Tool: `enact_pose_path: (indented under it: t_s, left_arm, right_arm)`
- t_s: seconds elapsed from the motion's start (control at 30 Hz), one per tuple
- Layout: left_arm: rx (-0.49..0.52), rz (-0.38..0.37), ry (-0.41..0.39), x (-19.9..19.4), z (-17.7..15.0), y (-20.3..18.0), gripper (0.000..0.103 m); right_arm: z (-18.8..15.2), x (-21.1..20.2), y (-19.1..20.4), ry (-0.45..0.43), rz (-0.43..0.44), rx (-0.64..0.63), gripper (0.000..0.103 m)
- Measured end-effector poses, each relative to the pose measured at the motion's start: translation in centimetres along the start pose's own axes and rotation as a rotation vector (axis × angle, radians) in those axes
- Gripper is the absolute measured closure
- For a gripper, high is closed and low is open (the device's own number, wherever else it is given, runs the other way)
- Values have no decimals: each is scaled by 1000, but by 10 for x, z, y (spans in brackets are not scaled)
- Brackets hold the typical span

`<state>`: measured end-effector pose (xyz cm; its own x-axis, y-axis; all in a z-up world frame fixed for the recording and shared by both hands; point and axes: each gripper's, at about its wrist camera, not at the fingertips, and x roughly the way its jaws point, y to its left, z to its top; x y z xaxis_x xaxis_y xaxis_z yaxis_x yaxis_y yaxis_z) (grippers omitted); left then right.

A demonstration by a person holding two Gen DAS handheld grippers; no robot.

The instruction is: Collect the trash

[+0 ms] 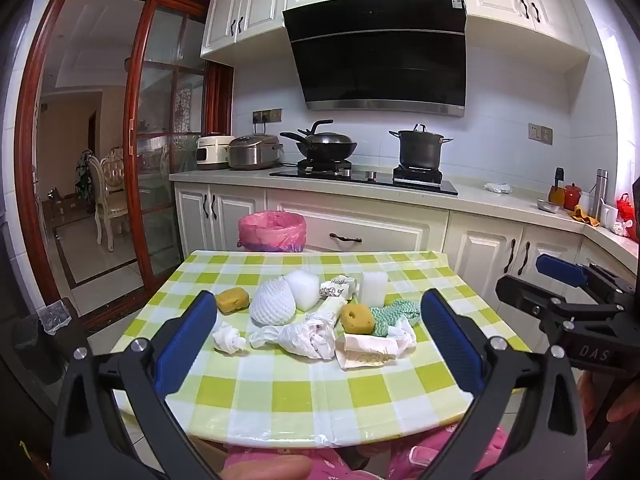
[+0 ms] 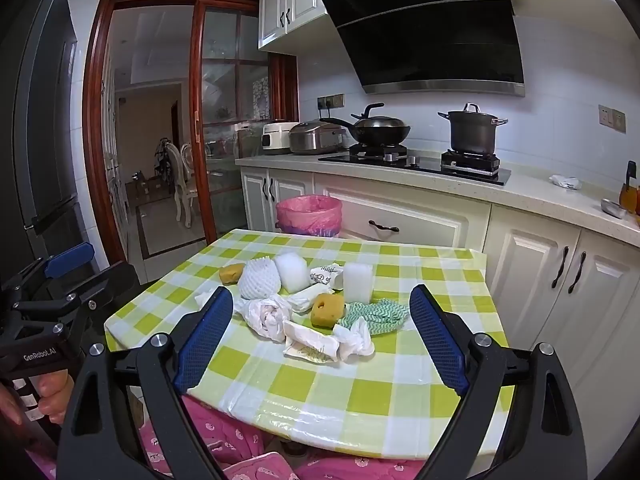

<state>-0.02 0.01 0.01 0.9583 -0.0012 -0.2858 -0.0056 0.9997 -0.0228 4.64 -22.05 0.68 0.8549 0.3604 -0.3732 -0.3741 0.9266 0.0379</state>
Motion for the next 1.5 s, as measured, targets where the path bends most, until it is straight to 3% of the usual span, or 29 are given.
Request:
enact_pose_path:
  t_s: [1.5]
  left_arm:
    - [-13, -26, 4, 0, 2, -3, 4]
  right_arm:
    - [-1, 0, 1, 0, 1, 5, 18]
